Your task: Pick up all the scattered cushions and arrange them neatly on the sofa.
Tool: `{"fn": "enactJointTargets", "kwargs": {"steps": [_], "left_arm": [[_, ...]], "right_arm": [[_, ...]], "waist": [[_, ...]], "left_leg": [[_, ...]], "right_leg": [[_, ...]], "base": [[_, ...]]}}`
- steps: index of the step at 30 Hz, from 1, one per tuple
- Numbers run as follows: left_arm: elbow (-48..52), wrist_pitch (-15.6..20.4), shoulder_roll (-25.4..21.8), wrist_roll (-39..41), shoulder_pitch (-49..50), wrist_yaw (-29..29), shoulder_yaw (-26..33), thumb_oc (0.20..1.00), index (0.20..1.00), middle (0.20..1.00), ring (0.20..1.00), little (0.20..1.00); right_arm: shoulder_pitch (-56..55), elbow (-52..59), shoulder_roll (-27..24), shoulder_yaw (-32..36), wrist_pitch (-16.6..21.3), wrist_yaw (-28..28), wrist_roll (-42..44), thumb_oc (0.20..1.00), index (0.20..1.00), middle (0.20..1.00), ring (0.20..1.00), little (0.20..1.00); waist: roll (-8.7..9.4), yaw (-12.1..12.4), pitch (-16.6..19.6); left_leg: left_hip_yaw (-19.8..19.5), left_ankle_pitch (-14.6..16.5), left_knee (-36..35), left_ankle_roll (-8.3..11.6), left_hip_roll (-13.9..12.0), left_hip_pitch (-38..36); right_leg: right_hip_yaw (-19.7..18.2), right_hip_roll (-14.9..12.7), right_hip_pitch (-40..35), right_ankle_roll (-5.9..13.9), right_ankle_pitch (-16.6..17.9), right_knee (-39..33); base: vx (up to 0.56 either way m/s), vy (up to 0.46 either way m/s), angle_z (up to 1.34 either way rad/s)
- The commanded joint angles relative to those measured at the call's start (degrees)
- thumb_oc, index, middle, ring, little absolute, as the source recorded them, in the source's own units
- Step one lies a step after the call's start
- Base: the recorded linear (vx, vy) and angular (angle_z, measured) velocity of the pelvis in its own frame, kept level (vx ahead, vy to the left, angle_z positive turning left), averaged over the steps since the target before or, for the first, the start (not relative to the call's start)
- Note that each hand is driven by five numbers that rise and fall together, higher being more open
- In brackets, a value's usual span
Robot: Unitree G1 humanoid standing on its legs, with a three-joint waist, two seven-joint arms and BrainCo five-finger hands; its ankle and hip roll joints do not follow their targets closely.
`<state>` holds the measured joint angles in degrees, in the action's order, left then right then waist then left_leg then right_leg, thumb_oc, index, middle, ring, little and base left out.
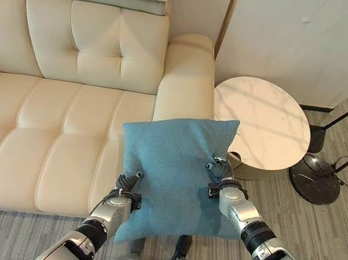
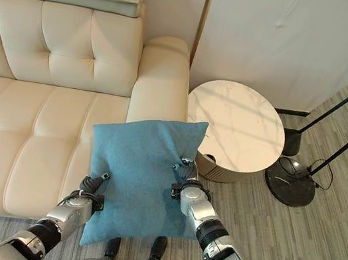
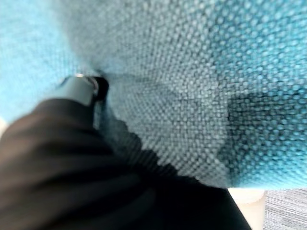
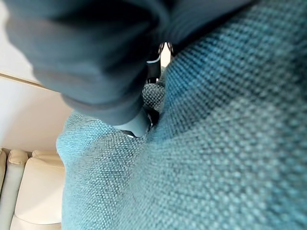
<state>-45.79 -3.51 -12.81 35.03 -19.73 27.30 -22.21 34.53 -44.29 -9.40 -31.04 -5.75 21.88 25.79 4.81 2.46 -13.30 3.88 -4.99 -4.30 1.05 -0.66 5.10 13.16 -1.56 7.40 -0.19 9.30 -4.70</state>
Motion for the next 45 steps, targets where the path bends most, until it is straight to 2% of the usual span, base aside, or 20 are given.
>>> {"fn": "enactJointTargets", "kwargs": {"steps": [1, 4, 6, 9, 11, 14, 16, 19, 20, 21, 23, 24, 26, 27, 28, 30, 31, 32, 39, 45], "left_arm": [[3.08, 3.29, 6.02, 1.5, -5.2, -1.04, -3.17, 0.2, 0.2, 0.2, 0.2, 0.2], [2.88, 3.33, 5.43, 2.47, -4.57, -0.97, -2.83, 0.2, 0.2, 0.2, 0.2, 0.2], [3.07, 2.83, 5.12, 3.01, -3.43, -1.18, -2.96, 0.2, 0.2, 0.2, 0.2, 0.2], [3.76, 2.67, 4.98, 3.29, -2.66, -1.39, -2.78, 0.2, 0.2, 0.2, 0.2, 0.2], [3.65, 2.25, 4.74, 3.66, -1.95, -1.9, -2.16, 0.2, 0.2, 0.2, 0.2, 0.2], [3.89, 1.52, 4.79, 4.04, -1.2, -2.6, -2.24, 0.2, 0.2, 0.2, 0.2, 0.2], [4.22, 1.21, 4.92, 3.97, -0.62, -2.93, -2.13, 0.2, 0.2, 0.2, 0.2, 0.2], [3.86, 0.65, 5.43, 3.52, 0.09, -3.56, -2.09, 0.2, 0.2, 0.2, 0.2, 0.2], [3.23, 0.11, 6.0, 2.83, 0.47, -4.35, -2.28, 0.2, 0.2, 0.2, 0.2, 0.2], [3.23, 0.11, 6.0, 2.83, 0.47, -4.35, -2.28, 0.2, 0.2, 0.2, 0.2, 0.2], [3.19, 0.01, 6.27, 2.53, 0.73, -4.67, -2.55, 0.2, 0.2, 0.2, 0.2, 0.2], [3.58, 0.02, 6.48, 2.17, 1.13, -4.94, -3.13, 0.2, 0.2, 0.2, 0.2, 0.2], [4.0, 0.11, 6.49, 2.12, 1.32, -4.94, -3.26, 0.2, 0.2, 0.2, 0.2, 0.2], [5.39, 0.3, 6.63, 2.28, 1.52, -4.65, -3.65, 0.2, 0.2, 0.2, 0.2, 0.2], [5.43, 0.25, 6.79, 2.63, 1.49, -4.36, -3.77, 0.2, 0.2, 0.2, 0.2, 0.2], [5.27, -0.01, 7.08, 2.9, 1.71, -4.22, -3.8, 0.2, 0.2, 0.2, 0.2, 0.2], [4.84, -0.4, 7.18, 2.4, 1.31, -4.48, -4.23, 0.2, 0.2, 0.2, 0.2, 0.2], [4.67, -0.47, 7.28, 2.2, 1.18, -4.52, -4.35, 0.2, 0.2, 0.2, 0.2, 0.2], [6.44, -0.72, 6.41, 1.38, 1.31, -4.21, -4.42, 0.2, 0.2, 0.2, 0.2, 0.2], [8.13, -0.3, 5.12, 1.43, 2.07, -3.5, -3.45, 0.2, 0.2, 0.2, 0.2, 0.2]], "right_arm": [[3.07, 3.65, 12.32, -5.92, -0.91, -3.77, -0.65, 0.2, 0.2, 0.2, 0.2, 0.2], [2.52, 4.01, 12.28, -6.12, -1.36, -4.03, -0.87, 0.2, 0.2, 0.2, 0.2, 0.2], [1.21, 4.74, 12.14, -5.98, -1.74, -4.14, -0.91, 0.2, 0.2, 0.2, 0.2, 0.2], [0.68, 5.68, 11.75, -5.46, -1.83, -4.17, -1.03, 0.2, 0.2, 0.2, 0.2, 0.2], [0.23, 6.39, 11.54, -5.34, -1.72, -4.33, -0.8, 0.2, 0.2, 0.2, 0.2, 0.2], [-1.35, 7.91, 10.4, -5.86, -0.82, -4.35, 0.31, 0.2, 0.2, 0.2, 0.2, 0.2], [-2.56, 8.85, 9.7, -5.69, 0.03, -4.15, 1.57, 0.2, 0.2, 0.2, 0.2, 0.2], [-3.83, 9.08, 9.06, -5.8, 0.11, -4.34, 1.71, 0.2, 0.2, 0.2, 0.2, 0.2], [-4.87, 8.78, 8.48, -5.23, 0.19, -4.45, 1.73, 0.2, 0.2, 0.2, 0.2, 0.2], [-4.87, 8.78, 8.48, -5.23, 0.19, -4.46, 1.73, 0.2, 0.2, 0.2, 0.2, 0.2], [-5.56, 8.49, 8.0, -5.02, 0.04, -4.17, 1.99, 0.2, 0.2, 0.2, 0.2, 0.2], [-6.07, 8.44, 7.97, -5.47, -0.21, -4.06, 2.14, 0.2, 0.2, 0.2, 0.2, 0.2], [-6.16, 8.68, 7.92, -5.8, -0.3, -4.12, 2.27, 0.2, 0.2, 0.2, 0.2, 0.2], [-6.65, 9.3, 8.08, -6.39, -0.15, -4.07, 2.59, 0.2, 0.2, 0.2, 0.2, 0.2], [-6.87, 9.56, 7.91, -6.39, -0.23, -4.07, 2.66, 0.2, 0.2, 0.2, 0.2, 0.2], [-7.17, 9.55, 7.92, -6.58, -0.57, -3.98, 2.51, 0.2, 0.2, 0.2, 0.2, 0.2], [-7.19, 9.26, 8.23, -6.52, -0.3, -3.85, 2.81, 0.2, 0.2, 0.2, 0.2, 0.2], [-7.63, 9.33, 8.63, -6.26, -0.07, -3.72, 3.0, 0.2, 0.2, 0.2, 0.2, 0.2], [-8.15, 10.33, 9.62, -5.85, 0.17, -3.17, 3.03, 0.2, 0.2, 0.2, 0.2, 0.2], [-7.55, 10.76, 10.73, -5.68, -0.33, -3.96, 1.9, 0.2, 0.2, 0.2, 0.2, 0.2]], "waist": [[-0.57, 2.46, -3.07], [-0.51, 2.78, -1.3], [0.27, 3.86, 1.66], [1.04, 4.3, 2.86], [1.31, 4.49, 3.16], [0.69, 3.84, 2.31], [-0.16, 2.88, 0.49], [-0.75, 1.8, -0.91], [-0.99, 0.74, -1.44], [-0.97, 0.74, -1.5], [-0.51, 0.42, -1.76], [0.33, 0.5, -1.61], [0.57, 0.49, -1.32], [1.03, 0.84, -1.45], [0.79, 0.6, -1.0], [0.38, 0.13, -0.25], [-0.48, -0.47, 0.73], [-0.71, -0.63, 1.01], [-0.24, 0.51, 0.53], [1.11, 2.05, 0.51]], "left_leg": [[0.45, 1.72, -0.7, -0.27, 0.35, 2.01], [0.43, 1.93, -0.7, -0.5, 0.64, 2.47], [-0.23, 1.88, -0.7, -0.43, 1.03, 3.02], [-0.6, 1.05, -0.7, -0.1, 1.32, 3.85], [-1.25, -1.12, -0.7, 1.02, 0.69, 5.19], [-5.03, -5.85, -0.7, 4.23, -0.87, 7.98], [-6.97, -6.97, -0.7, 5.38, -1.61, 8.63], [-5.44, -5.4, -0.7, 5.04, -2.11, 8.53], [-0.73, -4.8, -0.7, 4.59, -3.25, 8.02], [-0.73, -4.79, -0.7, 4.6, -3.23, 7.95], [3.8, -5.17, 0.63, 4.08, -3.95, 5.73], [3.75, -2.66, 7.7, 3.73, -3.48, 5.57], [3.6, -0.99, 9.96, 3.45, -2.98, 5.62], [5.16, 5.28, 16.33, 2.66, -2.56, 4.32], [6.85, 6.69, 14.52, 2.58, -2.57, 1.92], [7.03, 6.04, 10.66, 2.58, -2.17, -0.65], [6.82, 2.3, 2.14, 2.84, -1.83, -2.69], [7.18, 1.41, -0.7, 3.06, -1.83, -3.28], [7.11, 2.48, -0.7, 2.69, -1.61, -3.23], [6.44, 4.41, -0.7, 0.5, 0.2, -3.41]], "right_leg": [[-7.06, -2.1, -2.64, 5.6, -12.31, 9.07], [-8.42, -2.26, -5.31, 5.19, -14.38, 10.77], [-10.01, -2.81, -10.64, 5.25, -14.68, 8.88], [-11.87, -2.49, -12.9, 5.59, -14.99, 6.84], [-13.45, -1.17, -12.85, 4.47, -16.7, 5.81], [-12.1, 2.37, -12.75, 0.89, -19.2, 4.52], [-10.37, 4.19, -11.86, -0.12, -18.93, 5.31], [-7.5, 4.53, -11.99, -0.35, -18.72, 5.48], [-4.6, 4.34, -12.01, -0.59, -18.43, 5.33], [-4.6, 4.33, -12.1, -0.58, -18.44, 5.31], [-2.1, 3.59, -12.47, -0.62, -17.74, 4.37], [-0.17, 2.45, -13.11, -0.48, -16.26, 2.33], [0.64, 1.93, -13.16, -0.4, -15.98, 1.83], [1.81, 0.94, -13.48, -0.18, -16.34, 1.68], [2.6, 0.96, -13.23, -0.06, -16.74, 1.85], [3.11, 1.1, -12.76, 0.24, -16.65, 1.87], [4.71, 1.52, -11.71, 0.88, -15.78, 0.64], [5.51, 1.52, -11.42, 1.04, -15.53, 0.41], [6.42, 0.6, -11.2, 2.29, -14.36, -0.3], [5.06, -1.34, -10.34, 3.95, -14.41, 2.72]], "base": [[-0.08, 0.008, -0.14], [-0.08, -0.038, -0.03], [-0.05, -0.145, 0.03], [-0.15, -0.178, 0.09], [-0.25, -0.224, 0.19], [-0.31, -0.288, 0.26], [-0.43, -0.344, 0.89], [-0.29, -0.198, 0.85], [-0.28, -0.182, 0.57], [-0.28, -0.174, 1.06], [-0.2, -0.119, 1.21], [-0.15, -0.077, 0.57], [-0.11, -0.002, 0.28], [-0.08, 0.075, 0.47], [-0.04, 0.112, 0.5], [-0.01, 0.11, 0.41], [-0.03, 0.129, 0.65], [-0.03, 0.129, 0.62], [0.02, 0.119, 0.28], [0.07, 0.174, 0.02]]}}
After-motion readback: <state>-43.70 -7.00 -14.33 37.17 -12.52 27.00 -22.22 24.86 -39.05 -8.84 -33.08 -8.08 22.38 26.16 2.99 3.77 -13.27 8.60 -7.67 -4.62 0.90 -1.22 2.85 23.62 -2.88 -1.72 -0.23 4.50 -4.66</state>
